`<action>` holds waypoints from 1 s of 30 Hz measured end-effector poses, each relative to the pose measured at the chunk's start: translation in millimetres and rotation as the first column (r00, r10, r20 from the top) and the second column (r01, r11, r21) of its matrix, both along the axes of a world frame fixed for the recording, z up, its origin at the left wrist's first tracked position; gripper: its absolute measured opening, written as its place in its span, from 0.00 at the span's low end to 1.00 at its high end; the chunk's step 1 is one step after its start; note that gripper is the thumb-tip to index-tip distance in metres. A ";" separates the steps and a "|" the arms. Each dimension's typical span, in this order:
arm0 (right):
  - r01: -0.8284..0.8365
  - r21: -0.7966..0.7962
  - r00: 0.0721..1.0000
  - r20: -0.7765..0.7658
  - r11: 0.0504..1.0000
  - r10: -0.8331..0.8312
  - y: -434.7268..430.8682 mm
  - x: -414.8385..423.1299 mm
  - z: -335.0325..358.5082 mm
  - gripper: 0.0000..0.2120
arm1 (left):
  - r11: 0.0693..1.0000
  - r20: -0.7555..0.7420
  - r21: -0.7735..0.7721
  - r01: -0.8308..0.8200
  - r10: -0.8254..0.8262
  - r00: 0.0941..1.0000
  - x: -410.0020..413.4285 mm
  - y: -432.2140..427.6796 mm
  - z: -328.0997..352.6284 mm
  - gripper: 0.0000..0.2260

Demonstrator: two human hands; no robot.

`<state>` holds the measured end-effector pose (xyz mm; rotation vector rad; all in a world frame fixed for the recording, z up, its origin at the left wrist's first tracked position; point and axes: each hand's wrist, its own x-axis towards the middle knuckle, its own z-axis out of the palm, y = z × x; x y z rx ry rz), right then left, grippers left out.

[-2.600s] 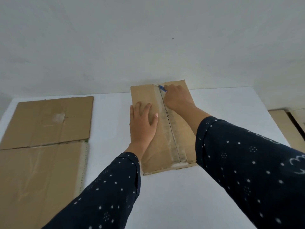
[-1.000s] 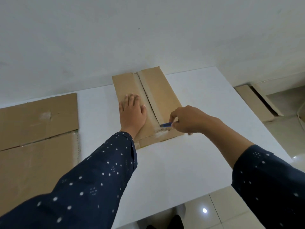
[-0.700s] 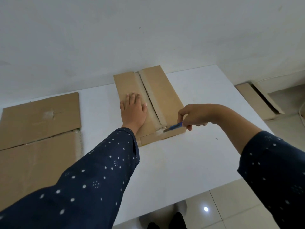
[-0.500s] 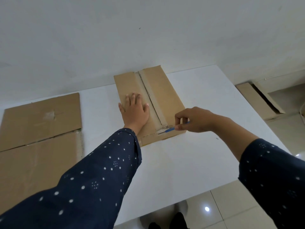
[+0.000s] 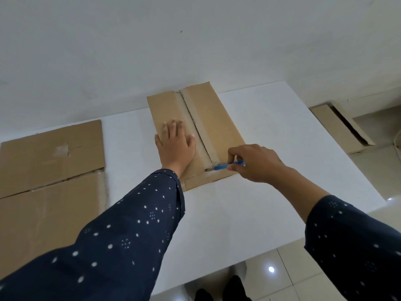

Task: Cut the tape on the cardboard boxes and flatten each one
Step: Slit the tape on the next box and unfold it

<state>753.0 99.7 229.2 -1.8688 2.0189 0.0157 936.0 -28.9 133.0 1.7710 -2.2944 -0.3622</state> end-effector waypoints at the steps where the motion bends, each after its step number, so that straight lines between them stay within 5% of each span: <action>1: 0.020 -0.014 1.000 0.002 1.000 -0.020 1.9 1.1 -3.3 0.06 | 1.000 0.000 -0.001 -0.001 0.001 1.000 -0.2 0.1 -0.1 0.27; 16: 0.366 -0.036 0.931 0.000 0.930 -0.366 24.0 -14.2 -9.3 0.07 | 1.000 0.034 -0.015 -0.022 0.022 0.999 -4.8 1.0 -1.5 0.27; 23: 0.349 0.110 0.920 -0.226 0.931 -0.318 11.1 -33.7 14.0 0.08 | 1.000 0.033 -0.022 -0.019 0.020 0.999 -2.0 0.6 -1.7 0.27; 25: 0.315 0.236 0.949 -0.079 0.919 -0.305 9.7 -55.1 28.7 0.08 | 1.000 0.023 -0.014 -0.016 0.017 1.000 -0.4 0.3 -1.8 0.27; 27: 0.266 0.300 0.908 0.241 0.916 -0.343 6.0 -63.5 40.4 0.09 | 1.000 0.015 -0.016 -0.025 0.025 1.000 -1.3 0.5 -0.7 0.27; 30: 0.348 0.198 0.796 0.455 0.916 -0.400 -16.9 -51.3 26.7 0.12 | 0.991 -0.065 0.014 -0.136 0.137 0.988 -7.3 2.9 5.4 0.26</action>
